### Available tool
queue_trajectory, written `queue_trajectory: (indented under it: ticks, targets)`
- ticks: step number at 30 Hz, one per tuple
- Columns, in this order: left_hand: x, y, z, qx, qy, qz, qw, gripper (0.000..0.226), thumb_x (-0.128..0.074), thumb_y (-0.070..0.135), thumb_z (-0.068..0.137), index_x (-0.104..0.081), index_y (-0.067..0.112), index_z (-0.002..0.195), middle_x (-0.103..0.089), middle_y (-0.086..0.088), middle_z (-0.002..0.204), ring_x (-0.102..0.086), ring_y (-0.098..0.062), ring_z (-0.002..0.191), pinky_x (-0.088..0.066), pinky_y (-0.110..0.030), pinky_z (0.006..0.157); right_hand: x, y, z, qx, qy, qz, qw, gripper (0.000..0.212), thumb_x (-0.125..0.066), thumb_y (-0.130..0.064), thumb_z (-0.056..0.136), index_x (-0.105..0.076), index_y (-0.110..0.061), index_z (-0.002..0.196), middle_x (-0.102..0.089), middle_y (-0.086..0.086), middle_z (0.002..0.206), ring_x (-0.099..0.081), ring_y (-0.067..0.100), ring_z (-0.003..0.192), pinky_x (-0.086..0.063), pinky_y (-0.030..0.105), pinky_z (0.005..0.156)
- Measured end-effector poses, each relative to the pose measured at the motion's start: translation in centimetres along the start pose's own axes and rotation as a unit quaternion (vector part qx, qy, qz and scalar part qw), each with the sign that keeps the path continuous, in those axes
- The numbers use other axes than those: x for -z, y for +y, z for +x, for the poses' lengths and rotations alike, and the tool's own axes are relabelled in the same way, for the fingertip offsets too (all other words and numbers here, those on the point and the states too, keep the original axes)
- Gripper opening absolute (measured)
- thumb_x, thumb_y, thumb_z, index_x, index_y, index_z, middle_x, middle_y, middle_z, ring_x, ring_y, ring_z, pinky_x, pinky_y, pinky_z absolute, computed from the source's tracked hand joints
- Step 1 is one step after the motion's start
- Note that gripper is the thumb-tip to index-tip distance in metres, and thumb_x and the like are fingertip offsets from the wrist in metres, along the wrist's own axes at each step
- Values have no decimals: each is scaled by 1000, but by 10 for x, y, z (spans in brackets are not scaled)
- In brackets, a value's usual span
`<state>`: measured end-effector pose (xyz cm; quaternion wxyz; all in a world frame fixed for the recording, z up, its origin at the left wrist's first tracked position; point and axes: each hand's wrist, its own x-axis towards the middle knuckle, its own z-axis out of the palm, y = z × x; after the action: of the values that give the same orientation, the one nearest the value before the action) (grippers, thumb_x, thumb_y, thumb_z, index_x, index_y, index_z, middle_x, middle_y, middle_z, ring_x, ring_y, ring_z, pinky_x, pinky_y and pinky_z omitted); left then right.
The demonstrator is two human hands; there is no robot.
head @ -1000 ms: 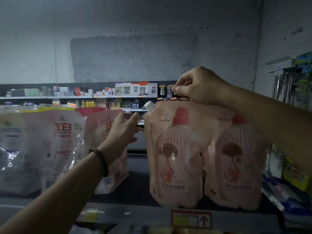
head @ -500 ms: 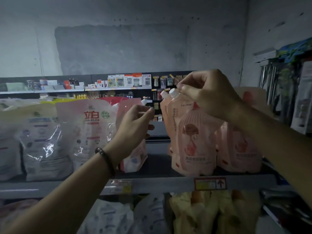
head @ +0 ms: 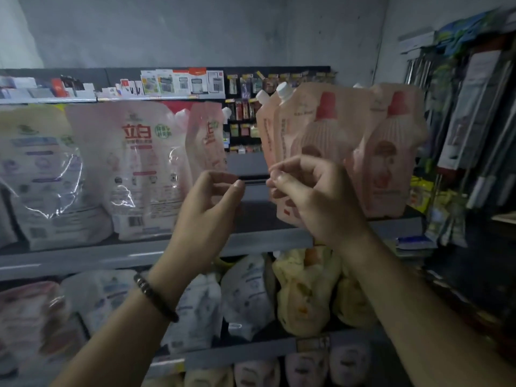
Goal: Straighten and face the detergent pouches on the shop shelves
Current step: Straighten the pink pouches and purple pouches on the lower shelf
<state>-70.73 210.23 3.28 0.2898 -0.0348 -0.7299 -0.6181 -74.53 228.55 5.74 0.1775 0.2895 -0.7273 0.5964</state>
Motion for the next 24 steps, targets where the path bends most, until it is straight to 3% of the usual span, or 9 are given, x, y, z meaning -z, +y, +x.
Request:
queue_trajectory:
  ticks: [3,7,11,14,19,22,24]
  targets:
    - [3,-17,-15,6,7,11,1000,16,-63,32,105,-65,19,114,-74,-8,105,-76,-30,93,-61,-47,75,-9,21,-14,-26,-5,36,999,11,-71,-30,96,-78,-24,92,-80,3,89,-77,23,87,-62,56,85]
    - [3,-40,-28,18,22,2,1000,20,-67,38,101,-66,22,113,-74,-7,107,-78,-29,93,-61,-45,71,-19,51,-30,-47,-17,64,997,7,-72,-25,98,-78,-24,95,-80,1,91,-77,18,89,-63,49,86]
    - [-4,-66,-42,36,43,-8,998,17,-68,33,102,-67,19,112,-73,-10,109,-77,-32,93,-63,-58,81,-30,83,-45,-69,-5,104,992,7,-72,-24,97,-78,-22,98,-80,1,93,-77,19,92,-63,49,89]
    - [-9,-87,-54,43,68,-8,997,16,-67,36,97,-68,23,106,-76,-7,104,-77,-30,88,-62,-50,78,-40,107,-57,-102,7,129,986,7,-72,-20,98,-78,-20,95,-80,2,92,-77,20,92,-63,50,90]
    - [-15,-139,-72,89,132,13,987,4,-65,18,105,-68,16,105,-76,-6,103,-77,-24,88,-61,-45,78,-59,156,-78,-155,-8,147,977,14,-73,-37,90,-79,-25,92,-80,-1,93,-77,19,94,-61,54,92]
    - [-10,-178,-83,131,147,79,977,2,-69,29,102,-68,30,100,-75,9,104,-76,-18,93,-62,-47,84,-69,183,-89,-192,-32,144,970,4,-76,-23,95,-79,-24,92,-80,-3,93,-76,16,95,-61,51,94]
    - [-7,-202,-90,160,153,119,968,4,-69,34,101,-66,34,102,-74,13,106,-73,-13,97,-61,-40,86,-75,196,-94,-223,-38,137,964,11,-78,-14,95,-78,-25,91,-80,-4,94,-76,15,96,-61,50,96]
